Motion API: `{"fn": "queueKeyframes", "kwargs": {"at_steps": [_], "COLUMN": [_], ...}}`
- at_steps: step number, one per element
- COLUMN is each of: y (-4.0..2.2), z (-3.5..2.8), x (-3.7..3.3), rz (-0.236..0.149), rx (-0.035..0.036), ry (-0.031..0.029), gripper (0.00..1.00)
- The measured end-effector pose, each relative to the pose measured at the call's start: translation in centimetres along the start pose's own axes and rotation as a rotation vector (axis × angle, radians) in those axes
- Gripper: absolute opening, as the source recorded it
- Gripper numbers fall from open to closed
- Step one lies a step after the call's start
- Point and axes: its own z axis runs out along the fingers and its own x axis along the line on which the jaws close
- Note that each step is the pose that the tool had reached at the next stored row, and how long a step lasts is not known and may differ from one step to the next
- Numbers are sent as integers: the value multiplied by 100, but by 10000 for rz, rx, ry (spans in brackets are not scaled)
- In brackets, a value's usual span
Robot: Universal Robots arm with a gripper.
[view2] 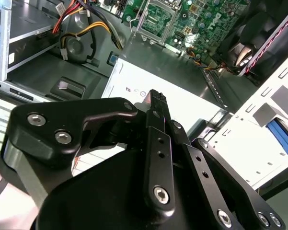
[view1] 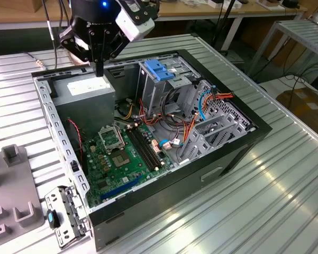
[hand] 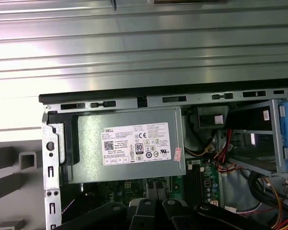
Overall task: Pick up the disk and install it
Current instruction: 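Reach for the disk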
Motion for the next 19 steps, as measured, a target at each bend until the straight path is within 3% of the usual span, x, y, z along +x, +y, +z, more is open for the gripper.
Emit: {"fn": "queueKeyframes", "kwargs": {"at_steps": [19], "y": [-4], "z": [-1], "x": [55], "rz": [-1], "rx": [0], "ry": [0], "gripper": [11]}}
